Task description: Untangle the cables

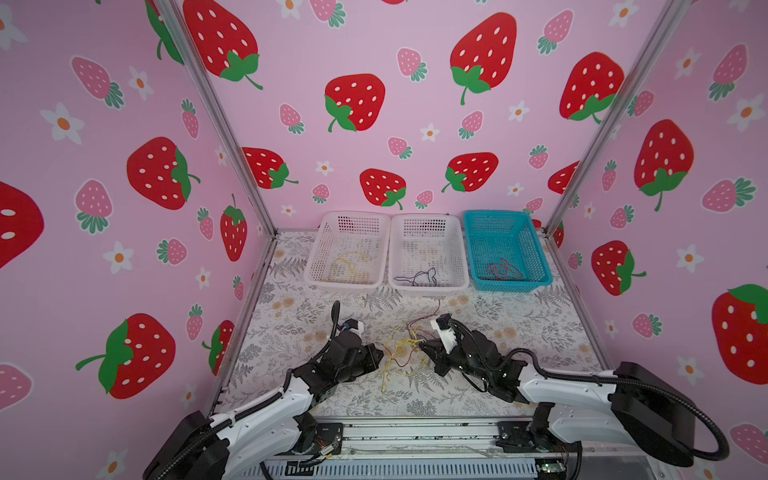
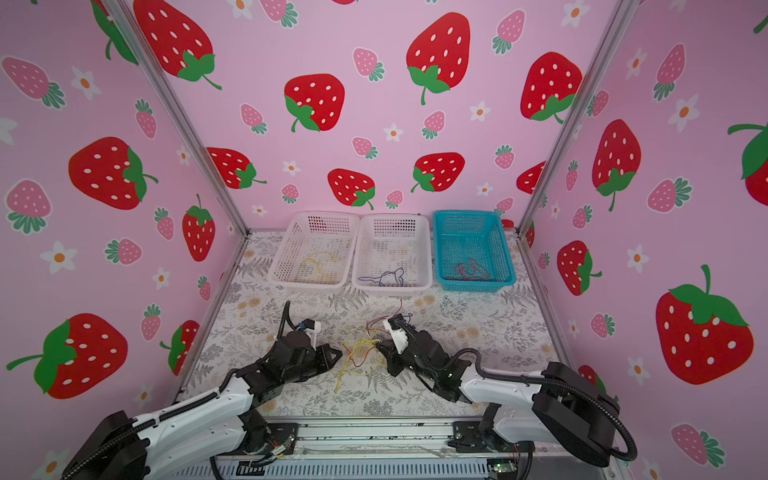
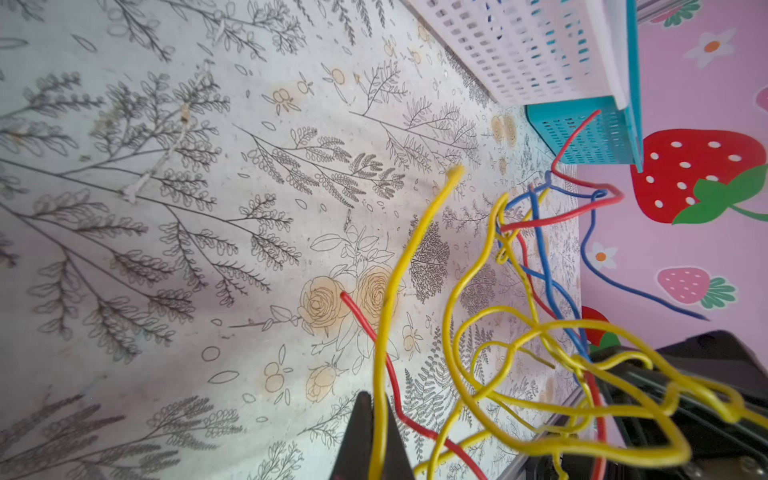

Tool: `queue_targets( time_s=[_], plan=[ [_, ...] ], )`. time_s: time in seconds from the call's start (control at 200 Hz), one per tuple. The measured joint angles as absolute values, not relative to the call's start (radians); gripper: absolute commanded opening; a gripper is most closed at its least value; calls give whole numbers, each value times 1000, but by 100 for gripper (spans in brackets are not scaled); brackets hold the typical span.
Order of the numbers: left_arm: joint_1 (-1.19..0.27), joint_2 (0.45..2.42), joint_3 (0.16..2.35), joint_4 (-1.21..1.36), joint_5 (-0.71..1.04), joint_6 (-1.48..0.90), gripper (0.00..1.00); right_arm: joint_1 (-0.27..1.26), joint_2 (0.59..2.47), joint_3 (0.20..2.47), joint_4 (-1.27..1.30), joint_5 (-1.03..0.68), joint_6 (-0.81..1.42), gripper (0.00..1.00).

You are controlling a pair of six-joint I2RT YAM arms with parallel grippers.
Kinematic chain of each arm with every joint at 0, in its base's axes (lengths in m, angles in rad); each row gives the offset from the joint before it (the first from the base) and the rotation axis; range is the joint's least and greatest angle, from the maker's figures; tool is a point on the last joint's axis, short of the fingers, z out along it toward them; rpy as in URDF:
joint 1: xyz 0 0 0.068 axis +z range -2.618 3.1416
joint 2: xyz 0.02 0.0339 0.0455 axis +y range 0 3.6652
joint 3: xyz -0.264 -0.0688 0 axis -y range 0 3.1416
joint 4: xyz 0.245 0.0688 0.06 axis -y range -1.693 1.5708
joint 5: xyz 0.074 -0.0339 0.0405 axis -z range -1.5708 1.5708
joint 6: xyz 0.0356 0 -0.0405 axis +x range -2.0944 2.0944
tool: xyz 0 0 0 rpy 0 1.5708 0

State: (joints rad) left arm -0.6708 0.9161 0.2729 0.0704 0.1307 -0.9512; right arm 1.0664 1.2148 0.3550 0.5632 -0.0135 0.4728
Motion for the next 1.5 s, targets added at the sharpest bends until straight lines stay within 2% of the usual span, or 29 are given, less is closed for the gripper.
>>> queue_targets(
  time_s=[0.27,0.59,0.695,0.715,0.895,1.201,1.496],
  plan=[
    [-662,728,343,-80,97,-943,0,976,1169,335,489,-16,517,13],
    [-640,680,463,-218,121,-939,0,921,1148,313,450,-110,512,48],
    [-639,680,511,-241,149,-939,0,919,1111,312,450,-150,501,51],
    [-639,680,521,-244,154,-939,0,919,1104,312,452,-159,500,55],
    [-639,682,587,-255,194,-939,0,922,1024,309,483,-238,492,56],
    [-638,693,627,-265,218,-921,0,951,912,328,470,-251,462,57],
    [-638,709,628,-275,210,-921,0,1165,902,445,422,-154,377,58]
  ],
)
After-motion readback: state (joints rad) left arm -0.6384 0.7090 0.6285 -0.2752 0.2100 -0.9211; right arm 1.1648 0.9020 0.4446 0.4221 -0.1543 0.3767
